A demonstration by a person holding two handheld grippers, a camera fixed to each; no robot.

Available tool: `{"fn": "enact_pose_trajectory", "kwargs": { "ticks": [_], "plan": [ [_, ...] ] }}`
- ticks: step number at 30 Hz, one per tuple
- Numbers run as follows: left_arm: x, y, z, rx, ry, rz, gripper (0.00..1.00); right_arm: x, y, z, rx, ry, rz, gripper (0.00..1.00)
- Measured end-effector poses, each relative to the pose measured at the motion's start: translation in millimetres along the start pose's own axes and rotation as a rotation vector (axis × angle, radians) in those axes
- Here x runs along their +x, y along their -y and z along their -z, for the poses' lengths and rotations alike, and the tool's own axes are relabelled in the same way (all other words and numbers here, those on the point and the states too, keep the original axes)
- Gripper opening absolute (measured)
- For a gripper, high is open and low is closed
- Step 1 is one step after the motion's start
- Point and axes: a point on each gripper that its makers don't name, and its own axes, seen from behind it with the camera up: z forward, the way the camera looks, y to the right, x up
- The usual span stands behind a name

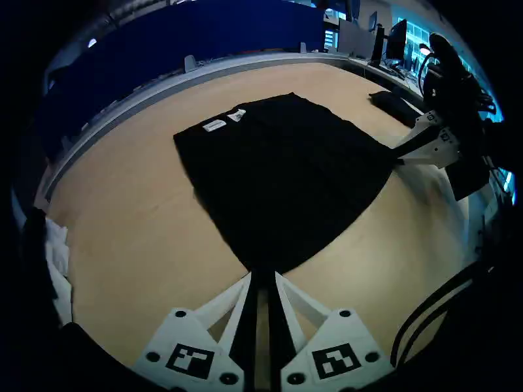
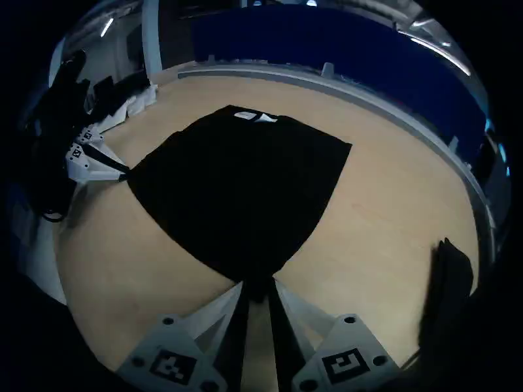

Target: Fold towel

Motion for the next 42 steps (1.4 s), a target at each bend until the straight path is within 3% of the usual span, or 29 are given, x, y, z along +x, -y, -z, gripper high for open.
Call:
{"fn": "enact_pose_trajectory", "kwargs": {
  "ticks": [6, 13, 27, 42],
  "plan": [
    [2.7, -2.6, 2.1, -0.005, -0.004, -0.002, 0.09, 6.6, -0.9, 5.2, 0.004, -0.014, -0.005, 0.19],
    [15.5, -3.8, 13.4, -0.001, -0.033, 0.031, 0.09, 18.1, -4.2, 15.5, 0.003, -0.037, -0.008, 0.19],
    [55.2, 1.2, 64.6, 0.024, -0.111, 0.109, 0.09, 54.2, -5.2, 63.4, 0.002, -0.081, -0.004, 0.19],
    [68.0, -13.6, 116.2, 0.010, -0.130, 0.191, 0.09, 64.3, 5.2, 106.7, 0.015, -0.060, 0.021, 0.19]
  ]
}}
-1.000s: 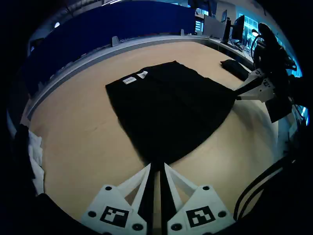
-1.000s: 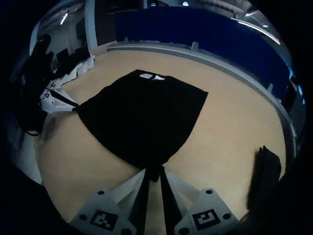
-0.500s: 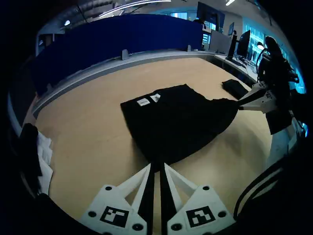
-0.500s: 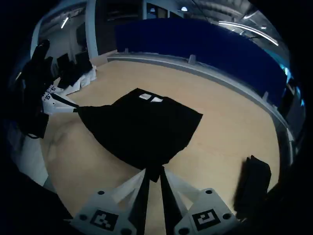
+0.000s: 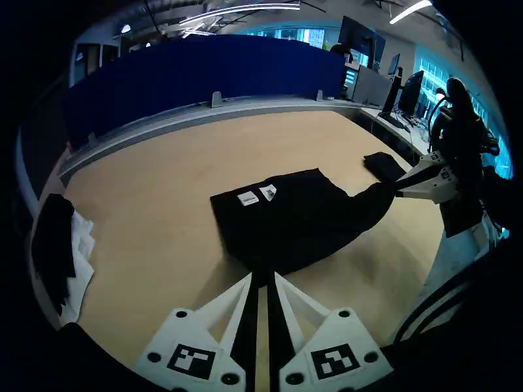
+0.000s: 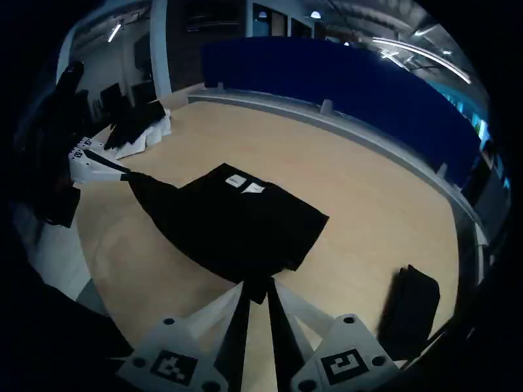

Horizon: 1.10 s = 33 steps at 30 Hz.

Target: Fold towel

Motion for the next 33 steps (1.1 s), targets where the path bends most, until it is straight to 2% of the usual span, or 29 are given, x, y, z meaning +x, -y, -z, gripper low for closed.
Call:
{"fn": "enact_pose_trajectory", "kwargs": {
  "ticks": [9, 18, 24, 33],
  "plan": [
    [-0.3, 0.9, -2.1, -0.001, 0.001, 0.022, 0.09, -0.6, -1.2, -4.8, -0.009, 0.014, -0.007, 0.19],
    [18.2, 15.4, -17.9, 0.014, -0.011, 0.028, 0.09, 15.7, -17.8, -18.3, -0.018, 0.022, 0.012, 0.19],
    [39.2, 27.8, -38.8, 0.021, -0.029, 0.045, 0.09, 34.3, -38.6, -38.2, -0.038, 0.021, 0.022, 0.19],
    [59.2, 53.7, -84.5, 0.044, -0.023, 0.028, 0.09, 54.6, -64.5, -73.9, -0.061, 0.024, -0.005, 0.19]
  ]
}}
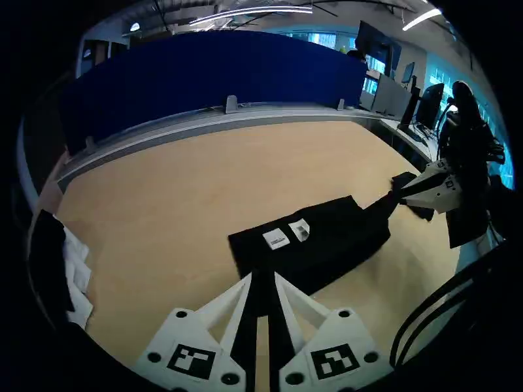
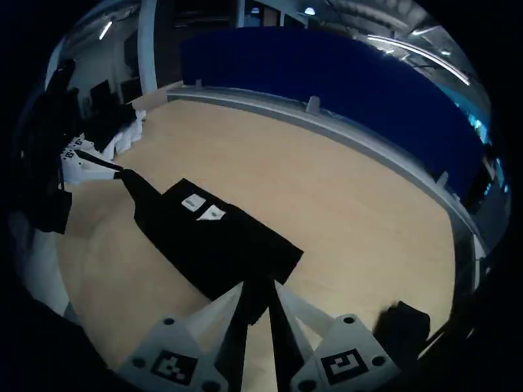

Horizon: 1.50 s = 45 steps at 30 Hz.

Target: Fold towel

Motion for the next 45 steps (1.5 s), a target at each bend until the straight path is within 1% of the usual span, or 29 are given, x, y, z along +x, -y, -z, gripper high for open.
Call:
{"fn": "enact_pose_trajectory", "kwargs": {
  "ticks": [3, 6, 12, 15, 21, 25, 29, 32, 34, 36, 38, 40, 42, 45],
  "plan": [
    [1.7, 4.3, -13.2, 0.002, 0.011, 0.000, 0.09, 1.9, -5.1, -10.4, -0.006, 0.005, -0.013, 0.19],
    [-0.8, 5.1, -21.9, -0.002, 0.024, 0.008, 0.09, -1.5, -6.9, -17.9, -0.004, 0.015, -0.026, 0.19],
    [-7.6, 4.5, -30.9, -0.012, 0.039, 0.030, 0.09, -8.6, -9.7, -27.5, 0.000, 0.028, -0.043, 0.19],
    [-10.2, 7.0, -36.4, -0.007, 0.045, 0.023, 0.09, -9.7, -11.8, -34.1, -0.004, 0.031, -0.044, 0.18],
    [-17.2, 12.7, -53.0, 0.009, 0.070, -0.004, 0.09, -12.1, -17.3, -50.2, -0.023, 0.036, -0.033, 0.19],
    [-19.3, 17.9, -63.3, 0.021, 0.076, 0.000, 0.09, -12.3, -20.0, -57.6, -0.039, 0.033, -0.028, 0.21],
    [-21.7, 20.9, -71.2, 0.029, 0.083, 0.001, 0.10, -15.2, -21.5, -62.7, -0.048, 0.038, -0.025, 0.25],
    [-22.4, 21.6, -74.2, 0.035, 0.086, -0.006, 0.11, -17.7, -22.9, -65.9, -0.055, 0.043, -0.026, 0.31],
    [-22.6, 22.0, -75.5, 0.040, 0.087, -0.009, 0.14, -19.3, -24.7, -67.6, -0.063, 0.043, -0.026, 0.41],
    [-23.0, 22.7, -76.7, 0.045, 0.089, -0.011, 0.22, -20.9, -27.5, -69.0, -0.073, 0.042, -0.025, 0.51],
    [-23.2, 23.7, -78.0, 0.049, 0.089, -0.011, 0.24, -22.3, -29.8, -69.8, -0.082, 0.043, -0.021, 0.59],
    [-23.1, 24.9, -79.0, 0.054, 0.090, -0.010, 0.30, -23.4, -32.8, -70.1, -0.094, 0.043, -0.018, 0.66],
    [-22.7, 26.5, -79.7, 0.060, 0.089, -0.008, 0.35, -24.3, -36.8, -70.1, -0.110, 0.042, -0.014, 0.70],
    [-22.2, 29.1, -81.7, 0.068, 0.091, -0.007, 0.41, -24.4, -43.7, -70.0, -0.136, 0.037, -0.011, 0.75]
  ]
}}
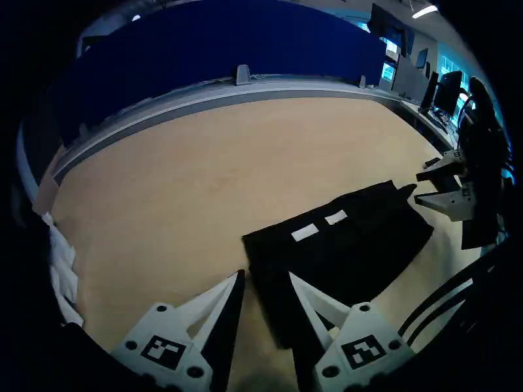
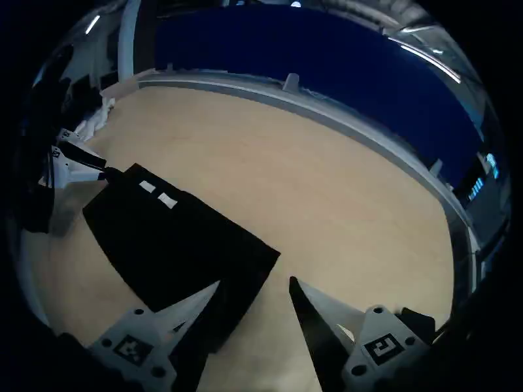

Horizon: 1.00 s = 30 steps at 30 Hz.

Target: Fold towel

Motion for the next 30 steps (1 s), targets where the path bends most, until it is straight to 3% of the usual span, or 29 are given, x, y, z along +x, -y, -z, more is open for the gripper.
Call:
{"fn": "enact_pose_trajectory", "kwargs": {
  "ticks": [3, 7, 11, 13, 30],
  "plan": [
    [1.8, 3.2, -1.8, 0.012, 0.001, -0.005, 0.50, 0.3, -5.5, -1.5, -0.020, 0.000, 0.001, 0.78],
    [6.0, 6.2, -0.4, 0.025, -0.005, -0.015, 0.77, 4.4, -8.1, -1.2, -0.030, -0.011, -0.001, 0.87],
    [8.2, 6.4, 2.5, 0.026, -0.011, -0.028, 0.95, 8.2, -10.1, 0.8, -0.034, -0.021, -0.005, 0.94],
    [8.5, 6.7, 4.0, 0.028, -0.013, -0.034, 0.95, 9.0, -10.5, 2.1, -0.033, -0.024, -0.007, 1.00],
    [-0.2, 6.3, 24.5, 0.038, -0.016, -0.024, 0.95, 1.3, -2.0, 19.6, -0.010, -0.029, -0.023, 1.00]
  ]
}}
